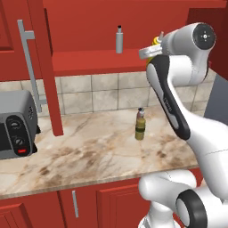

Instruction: Pick the mustard and oil and vinegar bottle from the counter and place them in the cabinet.

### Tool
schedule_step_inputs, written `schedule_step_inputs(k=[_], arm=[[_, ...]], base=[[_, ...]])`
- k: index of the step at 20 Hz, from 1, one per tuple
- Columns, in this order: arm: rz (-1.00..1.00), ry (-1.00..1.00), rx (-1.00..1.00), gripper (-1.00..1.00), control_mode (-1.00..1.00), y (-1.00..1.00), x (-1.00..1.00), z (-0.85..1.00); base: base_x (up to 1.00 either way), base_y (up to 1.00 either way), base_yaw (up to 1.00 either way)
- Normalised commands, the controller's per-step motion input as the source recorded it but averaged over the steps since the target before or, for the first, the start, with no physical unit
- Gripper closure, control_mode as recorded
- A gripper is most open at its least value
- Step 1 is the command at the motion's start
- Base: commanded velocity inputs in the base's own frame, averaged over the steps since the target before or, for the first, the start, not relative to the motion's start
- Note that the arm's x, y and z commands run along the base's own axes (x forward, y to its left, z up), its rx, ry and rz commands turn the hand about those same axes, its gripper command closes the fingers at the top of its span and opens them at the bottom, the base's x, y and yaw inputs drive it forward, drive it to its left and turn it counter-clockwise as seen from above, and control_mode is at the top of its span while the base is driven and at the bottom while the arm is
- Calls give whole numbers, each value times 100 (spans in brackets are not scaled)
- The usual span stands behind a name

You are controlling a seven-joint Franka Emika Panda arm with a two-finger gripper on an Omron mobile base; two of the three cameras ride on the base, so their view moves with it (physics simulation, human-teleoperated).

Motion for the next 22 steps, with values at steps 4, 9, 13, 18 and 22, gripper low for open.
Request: schedule_step_inputs(k=[4, 9, 13, 18, 22], arm=[[0, 0, 0, 100, -100, 0, 27, 0], [0, 0, 0, 100, -100, 0, 30, 0], [0, 0, 0, 100, -100, 0, 33, -1], [0, -1, 0, 100, -100, 0, 23, -5], [0, 0, 0, 100, -100, 0, 28, -15]], base=[[0, 0, 0], [0, 0, 0], [0, 0, 0], [0, 0, 0], [0, 0, 0]])
